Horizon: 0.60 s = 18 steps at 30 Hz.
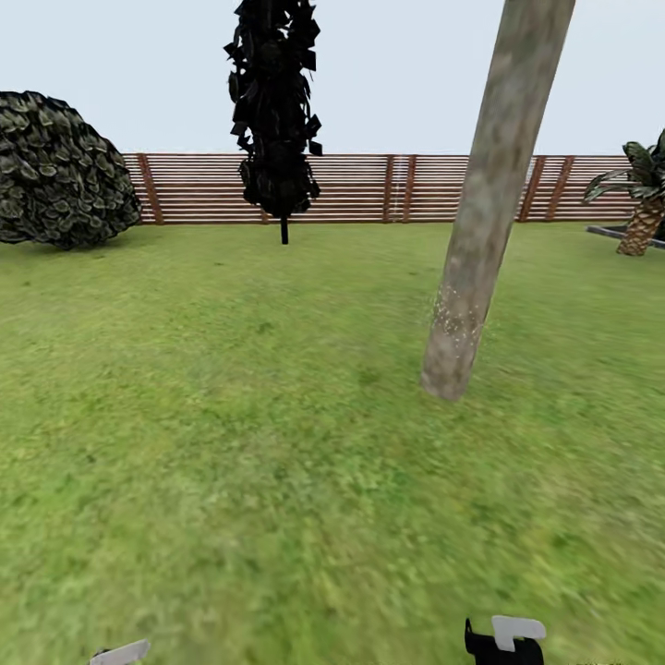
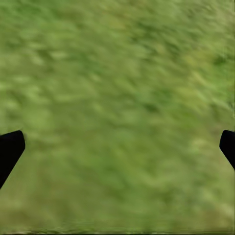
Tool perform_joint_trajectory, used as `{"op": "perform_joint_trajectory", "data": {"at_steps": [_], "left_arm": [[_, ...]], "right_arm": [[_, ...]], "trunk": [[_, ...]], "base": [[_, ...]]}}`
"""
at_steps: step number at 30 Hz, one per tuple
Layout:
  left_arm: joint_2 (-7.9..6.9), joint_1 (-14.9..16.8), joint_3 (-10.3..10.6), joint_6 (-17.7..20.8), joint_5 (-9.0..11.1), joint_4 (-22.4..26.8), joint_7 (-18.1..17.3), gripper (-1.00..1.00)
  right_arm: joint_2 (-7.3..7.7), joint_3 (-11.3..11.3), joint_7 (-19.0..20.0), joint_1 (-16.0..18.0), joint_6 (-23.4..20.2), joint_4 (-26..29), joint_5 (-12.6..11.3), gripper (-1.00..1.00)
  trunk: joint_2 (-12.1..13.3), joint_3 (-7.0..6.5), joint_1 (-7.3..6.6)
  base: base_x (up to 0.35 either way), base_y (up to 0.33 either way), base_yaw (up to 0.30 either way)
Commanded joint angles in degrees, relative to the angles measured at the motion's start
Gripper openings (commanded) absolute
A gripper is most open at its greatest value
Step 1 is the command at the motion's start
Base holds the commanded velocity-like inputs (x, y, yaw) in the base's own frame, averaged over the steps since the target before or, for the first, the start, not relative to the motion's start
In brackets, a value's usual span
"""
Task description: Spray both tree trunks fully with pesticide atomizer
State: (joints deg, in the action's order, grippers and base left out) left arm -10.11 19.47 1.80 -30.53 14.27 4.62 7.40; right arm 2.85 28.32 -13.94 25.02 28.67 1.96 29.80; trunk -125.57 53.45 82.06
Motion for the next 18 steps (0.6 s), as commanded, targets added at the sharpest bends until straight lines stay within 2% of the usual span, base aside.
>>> {"op": "perform_joint_trajectory", "data": {"at_steps": [1,18], "left_arm": [[0.01,0.05,0.22,-0.14,0.05,-0.03,0.24,-1.0],[0.01,0.05,0.22,-0.08,0.05,-0.05,0.24,-1.0]], "right_arm": [[0.02,0.33,-0.32,0.03,0.16,-0.1,0.61,1.0],[0.04,0.36,-0.38,0.03,0.16,-0.03,0.61,1.0]], "trunk": [[-0.02,0.05,-0.05],[-0.02,0.05,-0.05]], "base": [[-0.272,0.0,0.284],[-0.018,0.0,0.284]]}}
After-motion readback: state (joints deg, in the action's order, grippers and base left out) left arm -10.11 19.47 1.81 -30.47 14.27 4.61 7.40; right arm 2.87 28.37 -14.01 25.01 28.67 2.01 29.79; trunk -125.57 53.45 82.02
